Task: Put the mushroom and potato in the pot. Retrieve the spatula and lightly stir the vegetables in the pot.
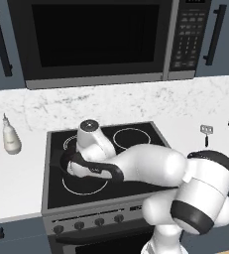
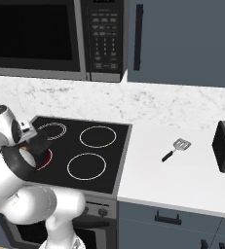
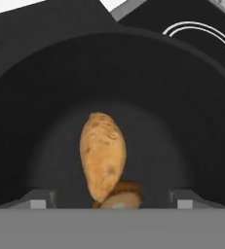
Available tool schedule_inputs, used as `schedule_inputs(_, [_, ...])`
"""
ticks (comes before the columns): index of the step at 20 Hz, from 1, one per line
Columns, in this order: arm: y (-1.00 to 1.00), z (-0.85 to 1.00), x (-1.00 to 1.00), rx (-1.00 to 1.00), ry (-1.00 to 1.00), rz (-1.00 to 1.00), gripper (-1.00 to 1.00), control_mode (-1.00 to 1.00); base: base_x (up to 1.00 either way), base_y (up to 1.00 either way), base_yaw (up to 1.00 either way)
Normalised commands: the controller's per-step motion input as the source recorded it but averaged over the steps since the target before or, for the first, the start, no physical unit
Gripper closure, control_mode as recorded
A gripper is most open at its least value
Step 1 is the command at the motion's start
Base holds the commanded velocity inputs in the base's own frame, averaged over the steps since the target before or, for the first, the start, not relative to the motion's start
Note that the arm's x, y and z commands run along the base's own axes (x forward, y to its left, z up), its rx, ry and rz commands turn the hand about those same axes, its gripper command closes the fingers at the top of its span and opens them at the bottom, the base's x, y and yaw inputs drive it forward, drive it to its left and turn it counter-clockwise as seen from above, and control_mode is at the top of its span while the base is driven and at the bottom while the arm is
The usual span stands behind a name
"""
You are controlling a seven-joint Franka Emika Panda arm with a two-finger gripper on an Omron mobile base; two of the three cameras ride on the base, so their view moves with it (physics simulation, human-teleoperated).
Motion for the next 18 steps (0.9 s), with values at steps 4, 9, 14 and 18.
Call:
schedule_inputs(4, [-0.18, 0.69, -0.34, 0.00, -0.11, 0.00, -1.00, -1.00, 0.00, 0.00, 0.00])
schedule_inputs(9, [-0.49, 0.94, -0.36, 0.00, -0.13, 0.00, -1.00, -1.00, 0.00, 0.00, 0.00])
schedule_inputs(14, [-0.91, 0.36, -0.23, 0.02, -0.06, -0.06, -1.00, -1.00, 0.00, 0.00, 0.00])
schedule_inputs(18, [-1.00, 0.23, -0.31, 0.10, -0.05, -0.10, -1.00, -1.00, 0.00, 0.00, 0.00])
